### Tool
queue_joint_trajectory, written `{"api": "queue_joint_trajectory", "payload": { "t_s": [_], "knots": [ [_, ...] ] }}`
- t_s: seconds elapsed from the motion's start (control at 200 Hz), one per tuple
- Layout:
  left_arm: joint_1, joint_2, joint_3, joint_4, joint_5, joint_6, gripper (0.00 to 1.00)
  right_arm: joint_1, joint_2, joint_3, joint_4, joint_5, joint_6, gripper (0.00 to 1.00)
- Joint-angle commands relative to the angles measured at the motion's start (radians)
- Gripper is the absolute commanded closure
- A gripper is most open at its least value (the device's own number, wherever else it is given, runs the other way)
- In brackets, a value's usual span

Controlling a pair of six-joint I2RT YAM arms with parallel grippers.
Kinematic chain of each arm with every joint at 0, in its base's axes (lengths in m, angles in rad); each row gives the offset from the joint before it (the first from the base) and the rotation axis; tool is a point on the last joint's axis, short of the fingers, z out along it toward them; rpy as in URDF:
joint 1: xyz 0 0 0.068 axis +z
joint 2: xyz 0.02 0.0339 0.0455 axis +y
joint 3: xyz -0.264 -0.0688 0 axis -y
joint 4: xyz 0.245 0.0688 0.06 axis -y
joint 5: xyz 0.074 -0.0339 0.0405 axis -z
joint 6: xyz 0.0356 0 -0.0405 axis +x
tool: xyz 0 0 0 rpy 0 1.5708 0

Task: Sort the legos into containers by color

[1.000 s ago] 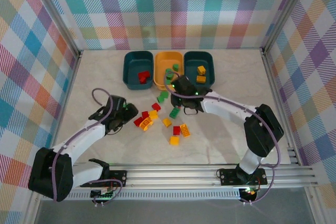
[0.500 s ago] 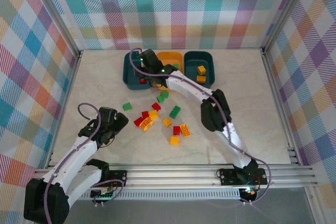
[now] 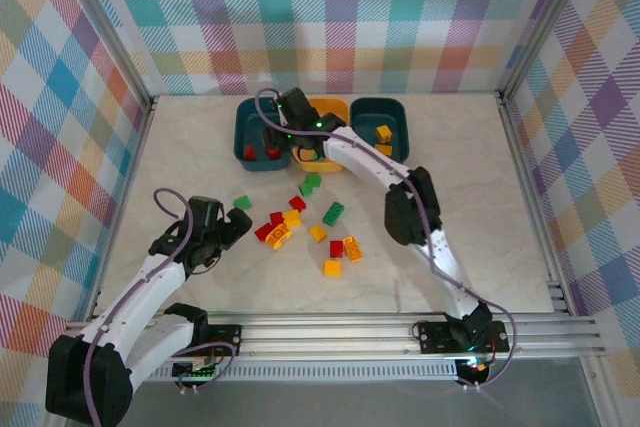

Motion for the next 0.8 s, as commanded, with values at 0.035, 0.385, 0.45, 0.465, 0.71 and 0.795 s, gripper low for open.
{"api": "queue_joint_trajectory", "payload": {
  "t_s": [0.035,0.385,0.45,0.465,0.71,0.795],
  "knots": [
    [-0.026,0.062,0.046,0.132,0.092,0.036,0.03,0.030,-0.420,-0.436,0.195,0.062,-0.040,0.38],
    [-0.223,0.344,0.214,0.319,0.066,0.062,0.05,0.097,-0.923,-1.223,0.075,0.094,0.133,0.35],
    [-0.232,0.385,0.238,0.337,0.066,0.055,0.05,0.118,-0.960,-1.283,0.036,0.066,0.152,0.33],
    [-0.233,0.395,0.243,0.339,0.067,0.054,0.05,0.120,-0.962,-1.288,0.029,0.059,0.153,0.33],
    [-0.237,0.483,0.286,0.361,0.088,0.026,0.05,0.206,-0.896,-1.310,-0.070,0.025,0.147,0.33],
    [-0.237,0.490,0.289,0.362,0.094,0.020,0.05,0.206,-0.851,-1.306,-0.062,0.021,0.132,0.33]
  ]
}}
